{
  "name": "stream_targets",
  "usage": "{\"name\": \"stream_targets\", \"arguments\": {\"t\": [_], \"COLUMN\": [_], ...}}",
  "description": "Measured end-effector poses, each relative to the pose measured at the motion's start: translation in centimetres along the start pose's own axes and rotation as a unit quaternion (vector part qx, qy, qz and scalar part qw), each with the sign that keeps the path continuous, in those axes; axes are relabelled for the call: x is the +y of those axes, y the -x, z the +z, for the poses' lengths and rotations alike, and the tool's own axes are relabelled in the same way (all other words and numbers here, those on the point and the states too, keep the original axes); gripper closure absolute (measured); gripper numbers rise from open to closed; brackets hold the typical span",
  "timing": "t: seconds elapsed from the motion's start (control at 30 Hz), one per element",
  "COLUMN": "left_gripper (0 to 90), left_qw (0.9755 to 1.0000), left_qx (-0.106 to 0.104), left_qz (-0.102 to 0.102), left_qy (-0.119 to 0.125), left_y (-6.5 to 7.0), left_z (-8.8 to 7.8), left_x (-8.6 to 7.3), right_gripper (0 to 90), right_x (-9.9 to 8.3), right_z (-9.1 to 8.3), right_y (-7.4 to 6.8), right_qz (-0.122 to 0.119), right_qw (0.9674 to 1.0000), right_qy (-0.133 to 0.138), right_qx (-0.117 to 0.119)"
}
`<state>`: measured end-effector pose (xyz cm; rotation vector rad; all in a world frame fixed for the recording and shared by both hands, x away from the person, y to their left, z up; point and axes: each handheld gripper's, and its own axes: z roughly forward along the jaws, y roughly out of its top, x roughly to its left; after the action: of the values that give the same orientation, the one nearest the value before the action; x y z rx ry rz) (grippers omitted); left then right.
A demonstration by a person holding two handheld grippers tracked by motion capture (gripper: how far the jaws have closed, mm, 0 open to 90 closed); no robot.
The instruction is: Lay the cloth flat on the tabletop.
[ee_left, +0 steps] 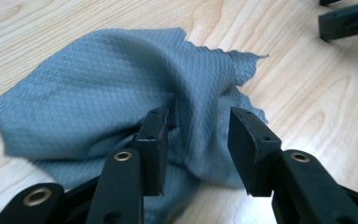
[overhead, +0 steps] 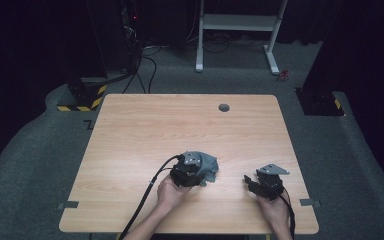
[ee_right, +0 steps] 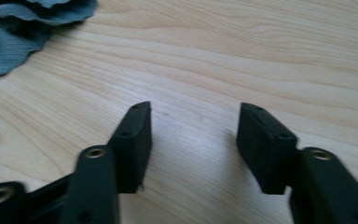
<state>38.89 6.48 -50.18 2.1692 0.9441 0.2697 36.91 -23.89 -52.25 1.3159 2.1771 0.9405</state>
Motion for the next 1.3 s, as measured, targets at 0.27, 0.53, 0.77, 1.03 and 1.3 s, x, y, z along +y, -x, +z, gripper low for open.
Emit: {"name": "stream_targets", "arguments": {"t": [0.27, 0.53, 0.77, 1.03, 1.3], "left_gripper": [76.0, 84.8, 85.1, 85.1, 85.2], "left_qw": [0.9999, 0.9999, 0.9995, 0.9992, 0.9961], "left_qx": [0.002, -0.013, -0.025, -0.018, 0.022], "left_qz": [0.013, 0.008, -0.008, -0.018, -0.069], "left_qy": [0.001, 0.004, 0.017, 0.03, 0.05], "left_y": [0.1, -0.1, -0.9, -2.1, -5.9], "left_z": [-0.3, -0.6, -1.7, -2.9, -5.0], "left_x": [-0.3, 0.5, 1.0, 1.5, 1.6], "right_gripper": [66.2, 69.4, 75.9, 88.1, 89.2], "right_x": [1.2, 2.9, 3.5, 3.4, 3.0], "right_z": [1.1, 2.6, 3.6, 3.5, 3.1], "right_y": [-3.3, -6.9, -8.4, -9.3, -9.1], "right_qz": [-0.032, -0.054, -0.072, -0.12, -0.119], "right_qw": [0.9968, 0.9894, 0.9883, 0.986, 0.986], "right_qy": [0.014, 0.03, 0.012, 0.008, 0.008], "right_qx": [0.072, 0.131, 0.134, 0.116, 0.116]}}
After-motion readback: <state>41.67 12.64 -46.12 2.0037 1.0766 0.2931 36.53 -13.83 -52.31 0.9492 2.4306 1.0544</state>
